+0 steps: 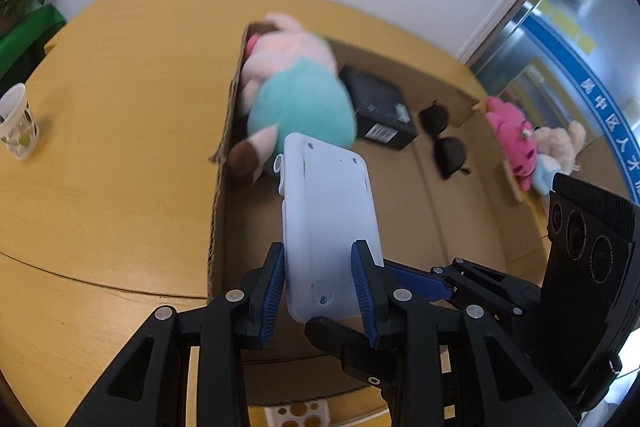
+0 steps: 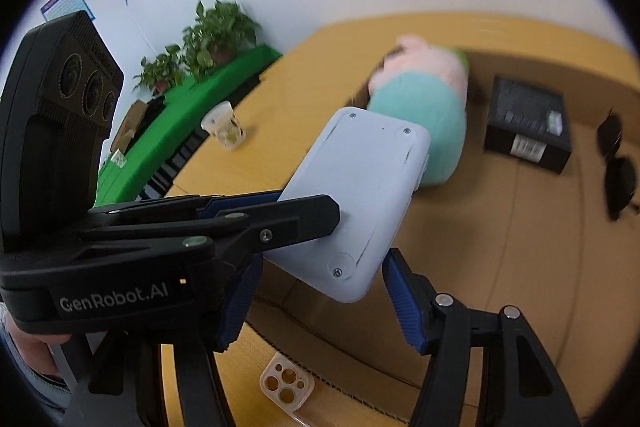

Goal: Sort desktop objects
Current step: 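Lift the white device with both grippers and carry it over the box, then lower the white device into the box and open both grippers, then withdraw both tools and reach toward the clear white-framed phone case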

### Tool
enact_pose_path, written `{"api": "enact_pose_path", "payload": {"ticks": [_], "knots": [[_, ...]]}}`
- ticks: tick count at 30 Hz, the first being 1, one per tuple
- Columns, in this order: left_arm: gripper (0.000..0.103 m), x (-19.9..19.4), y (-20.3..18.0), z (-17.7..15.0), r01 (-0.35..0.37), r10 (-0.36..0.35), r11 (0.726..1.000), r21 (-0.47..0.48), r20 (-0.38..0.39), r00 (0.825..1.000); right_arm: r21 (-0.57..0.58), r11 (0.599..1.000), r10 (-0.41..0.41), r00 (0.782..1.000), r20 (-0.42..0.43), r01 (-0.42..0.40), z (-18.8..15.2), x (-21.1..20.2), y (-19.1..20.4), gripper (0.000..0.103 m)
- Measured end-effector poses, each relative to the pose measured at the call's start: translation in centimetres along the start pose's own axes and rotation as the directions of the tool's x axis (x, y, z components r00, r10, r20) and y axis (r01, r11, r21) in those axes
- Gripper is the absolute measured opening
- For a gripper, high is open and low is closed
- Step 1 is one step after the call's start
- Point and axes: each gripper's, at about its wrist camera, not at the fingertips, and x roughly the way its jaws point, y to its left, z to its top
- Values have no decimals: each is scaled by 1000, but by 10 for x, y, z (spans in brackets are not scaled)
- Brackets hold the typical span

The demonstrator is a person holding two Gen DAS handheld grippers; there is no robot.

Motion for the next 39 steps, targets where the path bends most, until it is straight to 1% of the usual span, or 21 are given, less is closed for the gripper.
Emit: {"api": "enact_pose_path", "payload": {"ticks": [2,6,8,10,12,14,16,18,20,22,23,24,25,26,27,28,29,32,34,36,39], "knots": [[31,13,2,-3,-28,28,1000,4,-38,999,40,999,17,999,-39,-16,-2,13,-8,62],[32,20,-7,-4,-134,138,989,61,-70,988,94,995,56,992,-112,-46,-4,30,-14,62],[32,21,-12,-6,-177,184,981,80,-92,979,96,994,65,986,-157,-51,-5,36,-12,62],[33,25,-15,-7,-225,238,968,113,-118,964,86,995,72,978,-195,-56,-9,41,-6,62],[34,25,-16,-8,-247,262,962,117,-128,957,96,993,86,975,-204,-67,-12,43,-7,62],[34,21,-13,-9,-247,261,963,111,-126,957,112,992,81,977,-199,-60,-15,41,-9,63],[37,10,-12,-13,-264,273,959,102,-88,958,114,992,68,981,-184,-47,-16,31,-11,63],[39,-5,-14,-16,-258,263,960,109,-30,964,94,995,55,987,-154,-40,-18,15,-11,68],[50,-30,-21,-24,-272,265,955,120,70,962,61,998,7,996,-92,-1,-22,-12,-12,72],[73,-59,-35,-34,-294,265,947,127,202,943,37,996,-83,997,7,83,-31,-47,-14,77],[78,-74,-44,-42,-305,260,943,133,277,925,32,985,-171,983,72,170,-38,-69,-13,80],[85,-83,-50,-46,-312,254,940,135,330,909,33,967,-256,959,121,253,-45,-85,-12,80],[93,-95,-60,-54,-327,250,935,134,405,880,34,952,-306,938,160,304,-51,-101,-14,80],[98,-103,-70,-61,-344,249,930,128,468,848,31,945,-326,924,199,327,-58,-114,-13,80],[103,-107,-79,-66,-357,247,926,121,520,818,29,942,-331,917,223,333,-64,-125,-14,81],[103,-112,-89,-75,-371,240,921,119,577,781,27,940,-336,911,239,339,-68,-132,-13,81],[103,-113,-96,-79,-378,234,917,128,596,769,27,937,-344,904,253,349,-73,-140,-14,81],[103,-110,-113,-85,-383,216,908,169,594,775,39,921,-382,879,286,388,-88,-157,-16,81],[103,-108,-117,-88,-362,197,915,178,586,786,42,914,-397,868,298,403,-94,-166,-21,81],[103,-104,-118,-87,-323,167,927,189,565,808,35,911,-402,865,301,411,-101,-173,-22,81],[103,-104,-123,-95,-308,158,931,196,543,825,22,916,-386,869,310,400,-104,-171,-17,81]]}}
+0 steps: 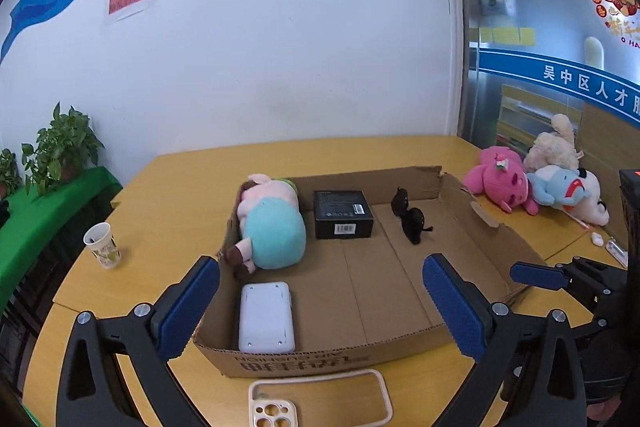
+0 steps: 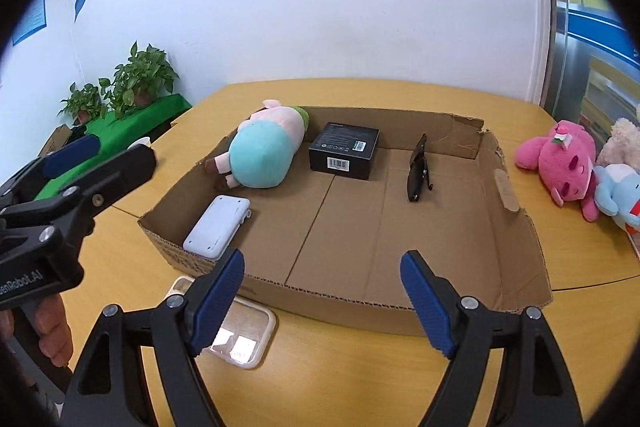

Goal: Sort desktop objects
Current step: 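Withdraw both tools and reach toward the clear white-framed phone case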

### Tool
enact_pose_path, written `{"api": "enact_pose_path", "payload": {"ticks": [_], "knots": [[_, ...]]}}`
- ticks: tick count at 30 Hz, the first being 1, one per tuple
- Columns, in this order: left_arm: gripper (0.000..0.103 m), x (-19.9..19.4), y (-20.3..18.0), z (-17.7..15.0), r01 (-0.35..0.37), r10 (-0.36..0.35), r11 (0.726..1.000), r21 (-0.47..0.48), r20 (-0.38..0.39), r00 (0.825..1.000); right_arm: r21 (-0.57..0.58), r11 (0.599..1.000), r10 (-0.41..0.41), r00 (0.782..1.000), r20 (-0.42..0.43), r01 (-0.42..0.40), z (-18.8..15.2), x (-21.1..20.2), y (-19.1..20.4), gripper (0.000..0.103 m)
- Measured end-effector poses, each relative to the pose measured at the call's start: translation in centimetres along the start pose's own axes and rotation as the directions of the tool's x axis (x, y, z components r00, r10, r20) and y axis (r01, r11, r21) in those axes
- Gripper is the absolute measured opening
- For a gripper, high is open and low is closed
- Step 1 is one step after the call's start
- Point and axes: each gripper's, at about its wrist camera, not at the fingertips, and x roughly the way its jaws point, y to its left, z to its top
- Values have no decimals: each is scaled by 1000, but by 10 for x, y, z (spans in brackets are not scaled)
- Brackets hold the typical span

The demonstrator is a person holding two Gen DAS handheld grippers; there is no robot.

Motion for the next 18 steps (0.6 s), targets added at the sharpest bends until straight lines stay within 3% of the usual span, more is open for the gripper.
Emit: {"api": "enact_pose_path", "payload": {"ticks": [4,9,13,18], "knots": [[103,-4,16,-14,9,-12,998,-55,-59,998,-48,986,160,987,23,-159,-16,-11,6,81],[103,5,54,-57,-8,-21,987,-161,-180,983,-54,966,247,962,-116,-254,-52,14,20,81],[103,24,75,-88,9,-70,975,-224,-265,962,33,960,280,937,-209,-279,-64,47,23,81],[96,53,85,-122,33,-138,959,-280,-367,920,61,971,240,938,-252,-232,-71,78,30,81]]}}
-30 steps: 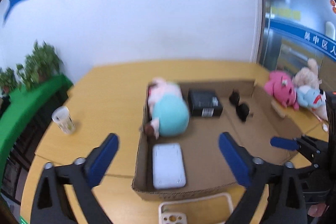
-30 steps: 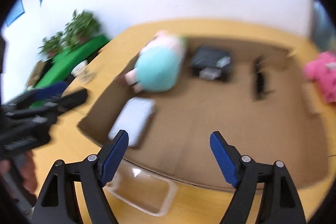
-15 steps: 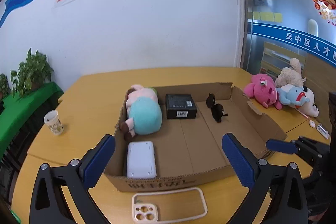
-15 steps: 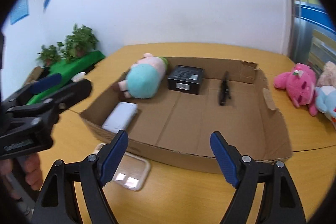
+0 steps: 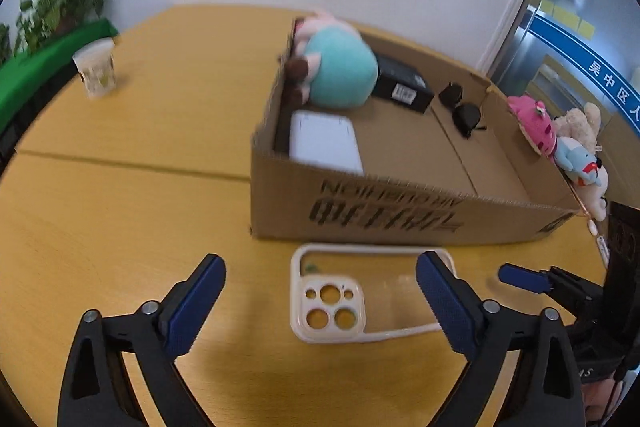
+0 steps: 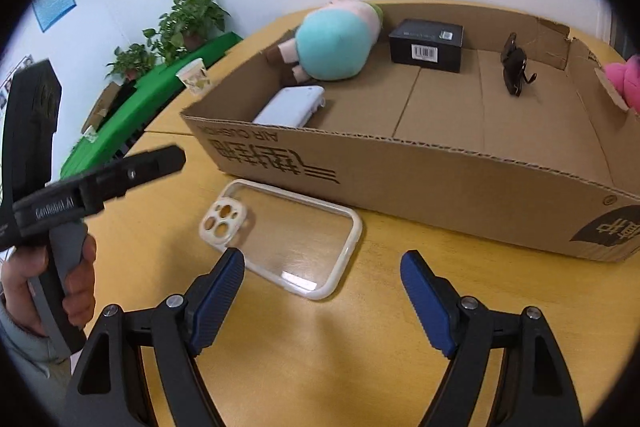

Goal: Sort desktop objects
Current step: 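Withdraw both tools and reach toward the clear white-framed phone case, then grasp the clear phone case with both grippers and lift it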

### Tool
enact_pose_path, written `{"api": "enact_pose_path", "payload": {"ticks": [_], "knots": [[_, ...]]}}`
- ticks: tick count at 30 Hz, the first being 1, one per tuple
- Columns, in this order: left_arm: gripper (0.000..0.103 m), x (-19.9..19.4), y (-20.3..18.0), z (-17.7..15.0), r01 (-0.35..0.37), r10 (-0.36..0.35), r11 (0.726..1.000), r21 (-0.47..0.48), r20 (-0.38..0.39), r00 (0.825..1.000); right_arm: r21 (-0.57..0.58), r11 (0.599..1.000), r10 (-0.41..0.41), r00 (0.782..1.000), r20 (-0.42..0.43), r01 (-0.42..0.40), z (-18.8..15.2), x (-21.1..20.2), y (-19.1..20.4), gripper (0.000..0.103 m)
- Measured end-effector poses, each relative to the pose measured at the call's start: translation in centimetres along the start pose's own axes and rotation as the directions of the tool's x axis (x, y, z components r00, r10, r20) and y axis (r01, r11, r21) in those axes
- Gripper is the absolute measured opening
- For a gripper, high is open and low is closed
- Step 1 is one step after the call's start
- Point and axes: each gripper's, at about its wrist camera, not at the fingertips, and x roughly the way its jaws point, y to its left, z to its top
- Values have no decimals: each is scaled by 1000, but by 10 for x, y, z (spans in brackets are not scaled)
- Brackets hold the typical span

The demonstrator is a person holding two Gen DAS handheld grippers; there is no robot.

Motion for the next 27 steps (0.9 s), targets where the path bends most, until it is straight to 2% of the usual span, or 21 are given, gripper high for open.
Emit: {"api": "enact_pose_path", "payload": {"ticks": [4,5,6,9,10,11,13,15,21,25,27], "knots": [[94,28,4,-9,50,-52,999,-15,-92,994,95,993,81,993,-83,-73,-7,28,-11,82],[91,32,4,-11,62,-63,998,-16,-110,992,82,994,72,996,-58,-67,-7,25,-9,81],[80,37,2,-13,80,-82,997,-20,-137,987,68,996,63,996,-61,-59,-6,26,-7,81],[76,36,-17,-21,150,-146,989,14,-158,977,48,992,116,989,-87,-113,-6,31,-1,81],[76,36,-23,-23,147,-140,989,31,-166,976,38,992,125,987,-98,-122,-8,31,2,84],[76,35,-29,-26,138,-129,989,47,-169,977,21,995,100,990,-96,-98,-9,30,4,88],[76,32,-43,-35,144,-130,987,68,-174,976,-18,997,68,993,-96,-70,-17,24,4,88],[76,30,-56,-45,185,-167,979,83,-194,967,-44,997,52,994,-92,-56,-29,12,-3,88],[77,25,-110,-76,288,-240,941,179,-251,938,-22,1000,17,992,-124,-20,-69,-32,-35,89],[78,26,-131,-81,357,-289,913,199,-302,908,-29,1000,-15,990,-141,11,-86,-50,-48,89],[79,24,-134,-80,350,-280,912,213,-300,912,-37,999,-29,989,-146,24,-92,-57,-54,89]]}}
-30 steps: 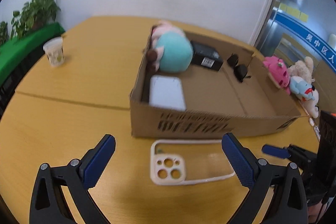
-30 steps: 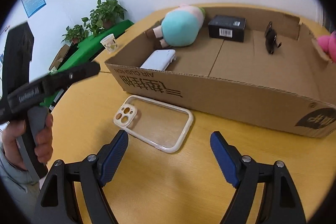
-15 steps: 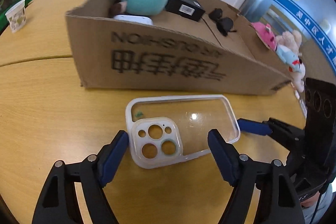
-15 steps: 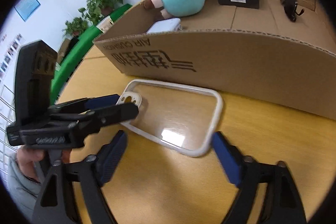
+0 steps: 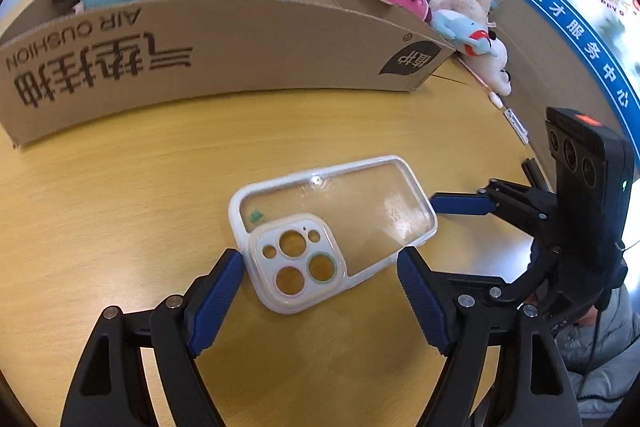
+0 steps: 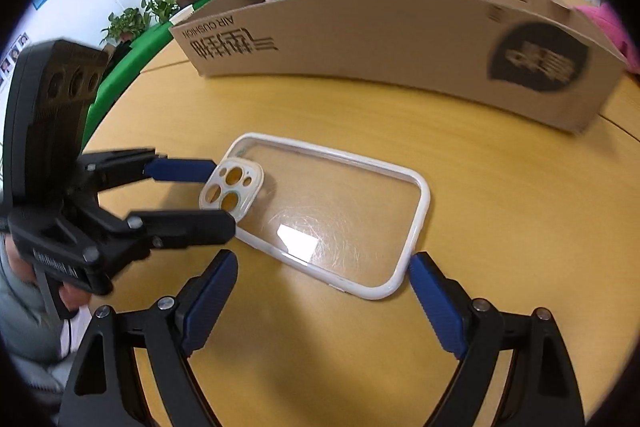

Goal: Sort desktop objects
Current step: 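Grasp the clear phone case with both grippers and lift it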

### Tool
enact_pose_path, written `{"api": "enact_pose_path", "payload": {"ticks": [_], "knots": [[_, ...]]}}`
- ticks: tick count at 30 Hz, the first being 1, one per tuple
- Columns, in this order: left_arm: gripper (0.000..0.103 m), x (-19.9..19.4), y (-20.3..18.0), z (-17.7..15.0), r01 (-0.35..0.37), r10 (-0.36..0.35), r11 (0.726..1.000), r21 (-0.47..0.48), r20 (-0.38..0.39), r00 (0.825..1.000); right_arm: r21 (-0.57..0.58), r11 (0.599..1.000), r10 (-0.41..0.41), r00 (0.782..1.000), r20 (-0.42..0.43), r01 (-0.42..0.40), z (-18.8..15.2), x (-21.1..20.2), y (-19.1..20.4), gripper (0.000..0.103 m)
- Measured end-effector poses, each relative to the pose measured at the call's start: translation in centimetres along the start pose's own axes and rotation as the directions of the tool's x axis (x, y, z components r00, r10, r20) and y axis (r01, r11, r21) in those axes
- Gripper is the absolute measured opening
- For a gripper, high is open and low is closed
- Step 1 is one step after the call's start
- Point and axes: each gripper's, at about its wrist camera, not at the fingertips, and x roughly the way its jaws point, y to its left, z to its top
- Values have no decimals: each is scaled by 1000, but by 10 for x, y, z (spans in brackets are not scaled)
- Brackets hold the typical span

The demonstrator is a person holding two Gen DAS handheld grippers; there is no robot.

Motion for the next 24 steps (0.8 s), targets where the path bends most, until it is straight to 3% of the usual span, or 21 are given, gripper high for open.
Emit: {"api": "enact_pose_path", "payload": {"ticks": [5,8,9,11,12,14,16,19,22,24], "knots": [[80,-1,7,9,-22,22,999,-31,2,1000,-110,987,-117,993,7,117,-9,-4,-2,89],[80,11,0,10,-18,18,1000,13,-16,1000,-224,962,-159,987,6,157,-9,7,13,89],[85,13,-3,10,-24,25,999,32,-30,999,-253,956,-152,988,3,147,-8,10,19,87],[86,17,-15,7,-101,107,988,117,-49,993,-304,941,-157,988,11,152,-6,11,32,88],[86,17,-18,5,-107,119,981,163,-61,991,-334,930,-159,987,19,156,-7,10,37,88],[86,12,-16,2,-58,75,979,196,-78,994,-356,927,-124,992,13,120,-9,5,35,87],[86,3,-14,2,-64,82,969,237,-65,995,-365,930,-55,998,0,52,-14,-5,27,87],[88,-7,-14,7,-140,157,924,357,-17,987,-442,895,-65,998,25,70,-16,-21,17,87],[88,0,-23,13,-151,186,845,514,-17,982,-594,799,-83,995,48,95,-12,-28,13,88],[88,8,-25,17,-109,163,803,586,-40,986,-692,720,-47,999,13,43,-9,-23,17,88]]}}
